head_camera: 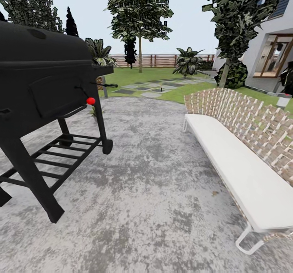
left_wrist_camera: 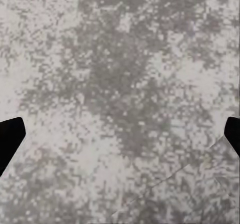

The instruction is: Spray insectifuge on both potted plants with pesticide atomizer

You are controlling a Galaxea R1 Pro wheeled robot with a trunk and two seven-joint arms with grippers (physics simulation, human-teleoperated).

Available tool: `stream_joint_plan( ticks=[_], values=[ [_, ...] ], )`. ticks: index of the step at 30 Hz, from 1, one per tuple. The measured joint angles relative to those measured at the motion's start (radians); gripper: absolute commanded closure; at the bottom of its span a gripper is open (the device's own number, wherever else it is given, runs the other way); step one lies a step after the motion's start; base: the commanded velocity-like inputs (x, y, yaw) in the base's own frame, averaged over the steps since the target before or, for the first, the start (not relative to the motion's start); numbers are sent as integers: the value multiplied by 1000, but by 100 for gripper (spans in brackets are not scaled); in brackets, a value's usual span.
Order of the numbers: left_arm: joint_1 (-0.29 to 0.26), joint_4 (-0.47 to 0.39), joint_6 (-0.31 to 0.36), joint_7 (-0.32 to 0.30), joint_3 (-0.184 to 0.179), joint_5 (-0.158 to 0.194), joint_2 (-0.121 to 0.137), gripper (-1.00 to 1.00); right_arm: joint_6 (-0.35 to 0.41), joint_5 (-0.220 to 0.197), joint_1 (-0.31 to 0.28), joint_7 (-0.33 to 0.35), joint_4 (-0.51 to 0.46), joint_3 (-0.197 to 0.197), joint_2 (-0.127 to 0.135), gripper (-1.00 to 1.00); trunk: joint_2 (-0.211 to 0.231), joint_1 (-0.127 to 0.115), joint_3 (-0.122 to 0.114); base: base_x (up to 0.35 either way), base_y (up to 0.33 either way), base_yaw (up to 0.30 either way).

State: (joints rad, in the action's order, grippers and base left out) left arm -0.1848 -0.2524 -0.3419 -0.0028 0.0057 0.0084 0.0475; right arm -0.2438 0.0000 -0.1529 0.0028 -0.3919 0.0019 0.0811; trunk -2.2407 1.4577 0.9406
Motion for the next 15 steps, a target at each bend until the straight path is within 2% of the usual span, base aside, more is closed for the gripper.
stream_joint_plan(
  ticks=[15],
  values=[
    [0, 0, 0, 0, 0, 0, 0, -100, 0, 0, 0, 0, 0, -1, 0, -100, 0, 0, 0, 337, 0, 0]
  ],
)
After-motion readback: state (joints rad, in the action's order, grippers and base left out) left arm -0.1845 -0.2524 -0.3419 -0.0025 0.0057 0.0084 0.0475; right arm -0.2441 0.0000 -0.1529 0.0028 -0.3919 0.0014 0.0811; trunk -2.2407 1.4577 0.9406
